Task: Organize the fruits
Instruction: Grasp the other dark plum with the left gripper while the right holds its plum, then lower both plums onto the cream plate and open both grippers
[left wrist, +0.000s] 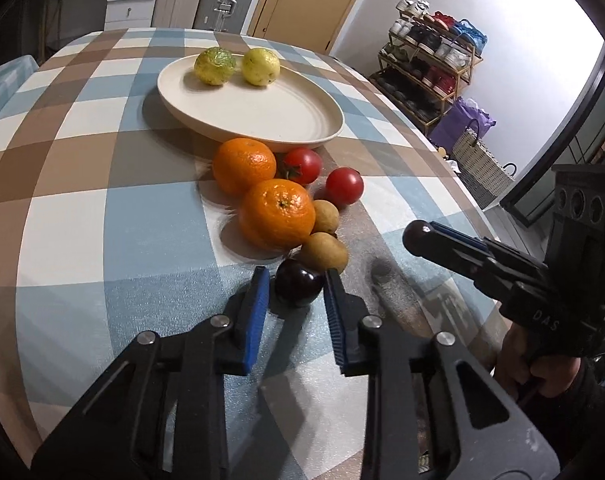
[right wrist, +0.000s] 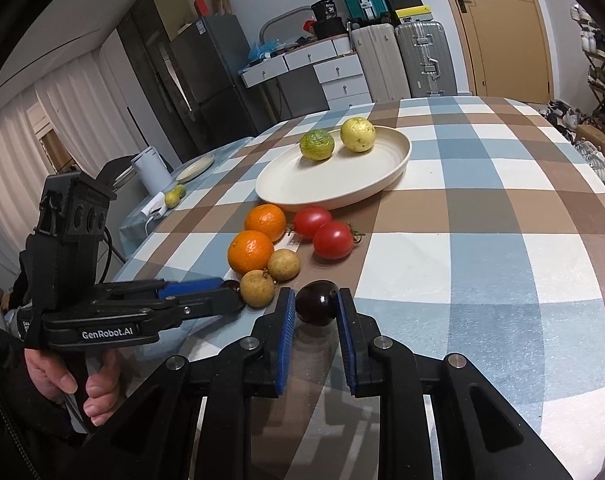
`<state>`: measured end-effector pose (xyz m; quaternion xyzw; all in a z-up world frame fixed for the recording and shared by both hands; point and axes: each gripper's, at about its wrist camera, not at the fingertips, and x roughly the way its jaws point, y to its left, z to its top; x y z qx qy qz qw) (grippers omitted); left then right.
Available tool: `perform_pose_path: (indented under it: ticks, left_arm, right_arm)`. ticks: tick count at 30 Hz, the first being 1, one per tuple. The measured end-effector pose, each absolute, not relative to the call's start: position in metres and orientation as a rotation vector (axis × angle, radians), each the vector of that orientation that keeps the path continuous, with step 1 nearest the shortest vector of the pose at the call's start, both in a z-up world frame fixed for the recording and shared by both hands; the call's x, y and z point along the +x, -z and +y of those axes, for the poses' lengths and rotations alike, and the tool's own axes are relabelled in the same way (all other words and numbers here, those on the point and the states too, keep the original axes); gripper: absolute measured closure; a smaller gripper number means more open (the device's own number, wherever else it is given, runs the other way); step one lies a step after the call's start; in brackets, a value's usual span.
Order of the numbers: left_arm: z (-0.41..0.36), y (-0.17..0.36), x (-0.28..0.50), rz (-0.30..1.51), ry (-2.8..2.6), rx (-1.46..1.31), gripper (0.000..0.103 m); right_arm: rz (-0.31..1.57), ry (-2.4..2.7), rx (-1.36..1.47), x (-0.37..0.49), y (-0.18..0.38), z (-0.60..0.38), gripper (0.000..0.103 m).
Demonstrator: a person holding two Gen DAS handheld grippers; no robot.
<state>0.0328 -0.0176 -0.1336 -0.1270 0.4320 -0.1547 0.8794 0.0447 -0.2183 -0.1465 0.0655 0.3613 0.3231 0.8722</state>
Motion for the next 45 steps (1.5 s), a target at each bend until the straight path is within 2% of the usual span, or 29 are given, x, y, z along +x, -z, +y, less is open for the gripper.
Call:
perform_pose_path:
  ticks: [6, 17, 31, 45]
  left_arm:
    - [-0.016, 0.133, 0.033, 0.913, 0.355, -0.257, 0.081]
    - [0.013, 0.095, 0.054, 0.872, 0.352, -0.27, 0.081]
    - [0.067, 0.065, 0.152, 0.812, 0.27, -0.344, 0.081]
    - [0.081, 0.095, 0.242, 0.873, 0.288, -0.351, 0.081]
  right_arm:
    - [0.752, -0.685, 0.137, 0.047, 0.146, -0.218, 0.082]
    - [0.727, -0.713, 0.191, 0.085, 0.123, -0.217, 0.082]
    - [0.744, -0.776, 0.226, 0.159, 0.105, -0.18, 0.082]
    - [0.865, -0.866, 0.168, 0.214, 0.127, -0.11, 0.082]
